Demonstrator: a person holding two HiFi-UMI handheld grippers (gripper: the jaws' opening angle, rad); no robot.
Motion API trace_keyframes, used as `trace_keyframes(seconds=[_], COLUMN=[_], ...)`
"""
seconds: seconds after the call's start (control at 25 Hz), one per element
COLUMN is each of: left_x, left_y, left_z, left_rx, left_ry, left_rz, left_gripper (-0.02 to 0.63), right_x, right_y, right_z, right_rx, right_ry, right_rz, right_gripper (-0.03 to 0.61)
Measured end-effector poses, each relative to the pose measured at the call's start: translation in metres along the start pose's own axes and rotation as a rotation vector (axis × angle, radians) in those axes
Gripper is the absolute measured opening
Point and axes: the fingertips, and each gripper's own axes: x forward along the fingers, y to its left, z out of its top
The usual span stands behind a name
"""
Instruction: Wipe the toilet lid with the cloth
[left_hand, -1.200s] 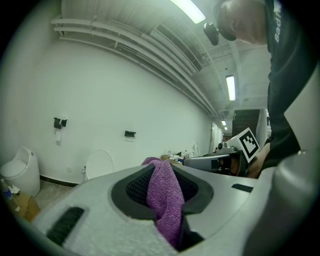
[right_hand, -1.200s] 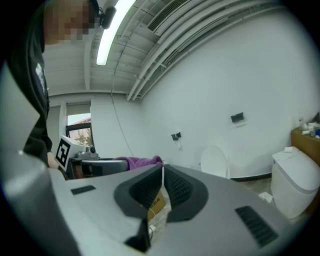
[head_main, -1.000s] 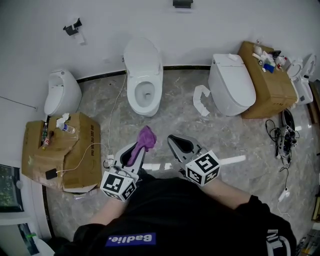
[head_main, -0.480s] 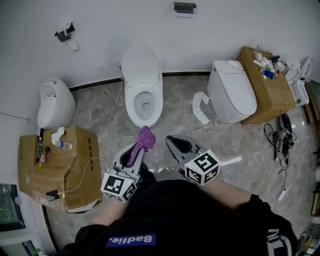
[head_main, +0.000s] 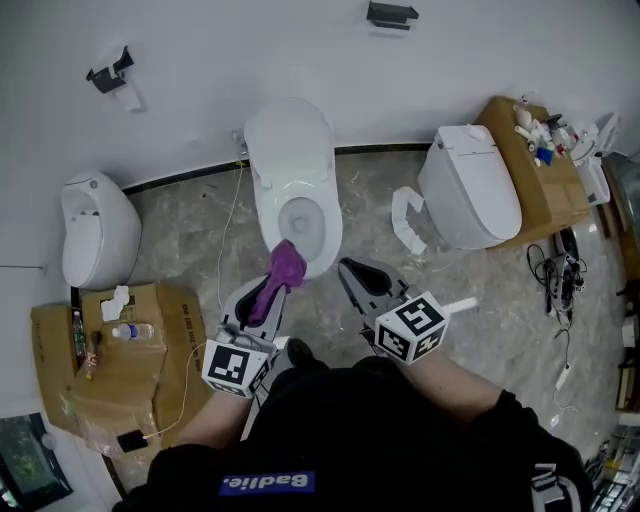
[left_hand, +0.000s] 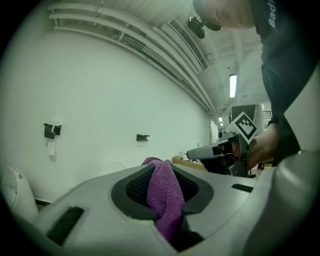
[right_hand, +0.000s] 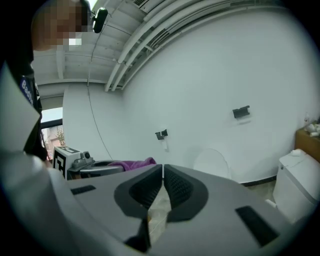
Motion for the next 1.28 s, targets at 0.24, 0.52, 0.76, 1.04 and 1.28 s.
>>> trace_keyframes(seconds=[0.24, 0.52, 0.76, 1.04, 1.28], left_x=[0.037, 0.1, 0.175, 0.221, 0.235], left_y=[0.033, 0.057, 0.081, 0.126, 0.176], left_z=[-0.001, 0.004, 0.021, 0.009, 0.001], left_rx=[-0.023, 0.003, 0.025, 0.034, 0.154], left_ry=[0.009, 0.04, 0.077, 0.12, 0.134], left_rz=[0.01, 0.071, 0.164, 0.235, 0.216], left_gripper=[0.081, 0.081, 0.081, 0.081, 0.081], right_x=[0.042, 0.087, 0.136, 0.187, 0.219], right_y=[-0.024, -0.095, -0.161, -0.199, -0.205], right_z=[0.013, 0.032, 0.053, 0.055, 0.054], right_rx=[0.017, 0.054, 0.061, 0.087, 0.078], right_ry=[0.011, 0.0, 0.031, 0.083, 0.096], right_rz=[0.013, 0.071, 0.186, 0.227, 0.177], right_gripper=[0.034, 0.034, 0.034, 0.034, 0.034])
